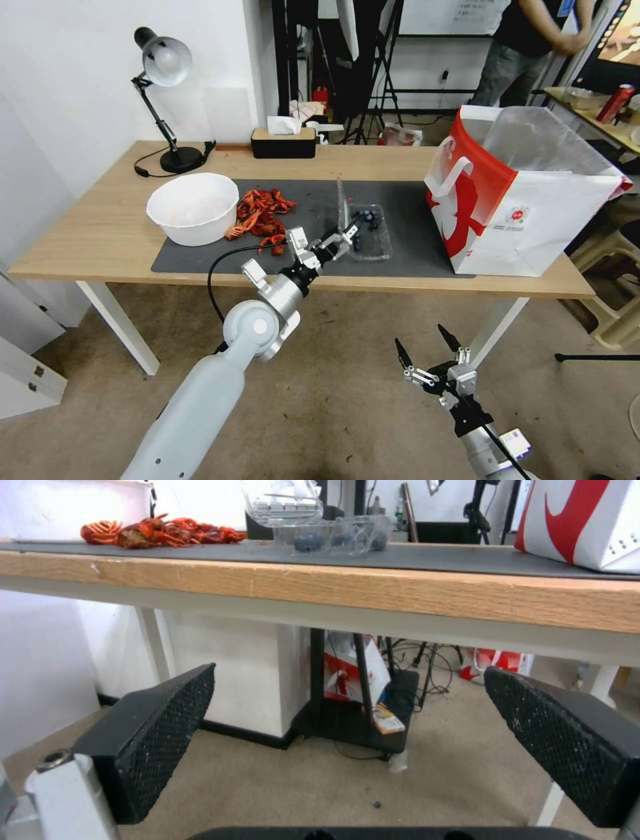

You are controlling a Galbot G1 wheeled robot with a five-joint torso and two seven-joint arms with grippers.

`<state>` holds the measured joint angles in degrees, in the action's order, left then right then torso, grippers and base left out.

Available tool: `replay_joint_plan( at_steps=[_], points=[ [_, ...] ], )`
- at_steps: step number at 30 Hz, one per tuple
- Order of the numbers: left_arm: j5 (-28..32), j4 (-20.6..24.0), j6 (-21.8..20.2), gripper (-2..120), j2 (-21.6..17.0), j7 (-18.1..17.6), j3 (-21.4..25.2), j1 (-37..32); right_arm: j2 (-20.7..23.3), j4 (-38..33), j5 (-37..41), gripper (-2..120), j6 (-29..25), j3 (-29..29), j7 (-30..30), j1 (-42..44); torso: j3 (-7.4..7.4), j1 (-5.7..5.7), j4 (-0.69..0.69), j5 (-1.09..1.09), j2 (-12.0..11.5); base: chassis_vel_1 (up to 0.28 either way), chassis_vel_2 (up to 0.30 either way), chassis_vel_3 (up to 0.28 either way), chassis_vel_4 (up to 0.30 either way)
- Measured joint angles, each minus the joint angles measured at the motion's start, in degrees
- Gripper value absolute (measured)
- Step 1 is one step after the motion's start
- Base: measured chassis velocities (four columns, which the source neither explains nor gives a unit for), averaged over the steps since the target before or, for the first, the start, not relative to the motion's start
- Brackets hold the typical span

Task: Close the takeout container lid, then place the container into the takeout bag.

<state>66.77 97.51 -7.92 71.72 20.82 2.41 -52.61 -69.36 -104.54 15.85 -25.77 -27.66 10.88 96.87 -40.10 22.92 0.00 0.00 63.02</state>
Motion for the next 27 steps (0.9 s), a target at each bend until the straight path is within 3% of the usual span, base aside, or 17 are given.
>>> replay_joint_plan(
  at_steps=[3,7,27],
  points=[
    [-2.8,-1.9,0.3,100,-0.9,3.0,-1.3,1.6,-0.1,0.0,-0.2,100,0.2,0.1,-0.1,-0.2,0.00,-0.01,0.00,0.00,0.0,0.000,0.000,0.000,0.000],
    [-4.5,-4.1,0.5,100,-1.5,4.4,-2.9,3.7,-0.3,0.0,-0.4,100,0.4,0.1,-0.2,-0.3,0.00,-0.01,0.00,0.00,0.0,0.000,0.000,0.000,0.000],
    [-7.0,-11.5,0.3,100,-1.6,8.1,-8.8,13.7,-0.7,0.7,-0.6,100,0.6,-0.1,-0.6,-1.0,-0.01,0.00,0.00,0.00,0.0,0.000,0.000,0.000,0.000]
  ],
)
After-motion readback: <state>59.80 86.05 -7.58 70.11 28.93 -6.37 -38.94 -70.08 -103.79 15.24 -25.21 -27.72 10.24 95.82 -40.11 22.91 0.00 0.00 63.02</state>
